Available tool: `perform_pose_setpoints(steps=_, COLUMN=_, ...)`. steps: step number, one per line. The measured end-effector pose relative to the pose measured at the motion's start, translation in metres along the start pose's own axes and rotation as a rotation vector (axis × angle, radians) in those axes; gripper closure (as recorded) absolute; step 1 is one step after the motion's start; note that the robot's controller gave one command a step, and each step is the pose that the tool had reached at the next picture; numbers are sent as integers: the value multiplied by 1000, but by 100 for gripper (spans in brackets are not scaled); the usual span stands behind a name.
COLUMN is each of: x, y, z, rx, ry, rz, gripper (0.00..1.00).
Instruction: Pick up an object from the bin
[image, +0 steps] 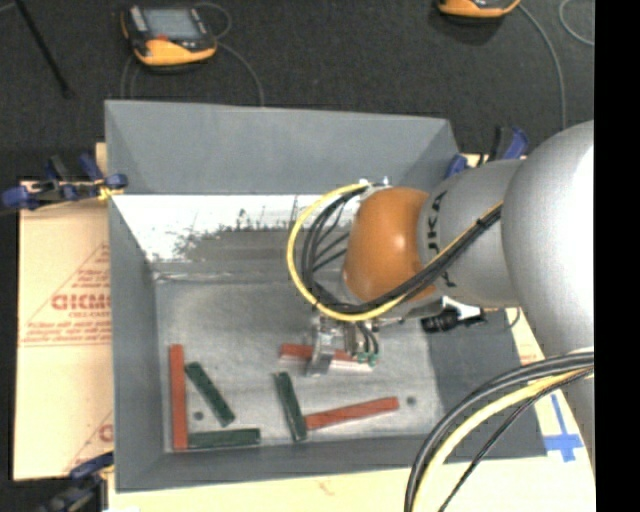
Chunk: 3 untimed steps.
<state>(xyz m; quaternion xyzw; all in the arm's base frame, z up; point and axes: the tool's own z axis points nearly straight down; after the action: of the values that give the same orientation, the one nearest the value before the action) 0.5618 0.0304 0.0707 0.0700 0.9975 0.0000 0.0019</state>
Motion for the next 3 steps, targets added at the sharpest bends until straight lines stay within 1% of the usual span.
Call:
perform_pose_setpoints(steps=1, x=-21, y=4, z=-130, rx=1, ry=-1, rz=-48, gripper=100)
perform_pose_setpoints(steps=2, x=-21, y=4, z=-130, rx=1, ry=0, rz=-47, gripper=100)
perform_pose_setpoints(steps=3, x=-17, y=-2, z=-103, rx=-2, ry=-7, rz=12, gripper=100)
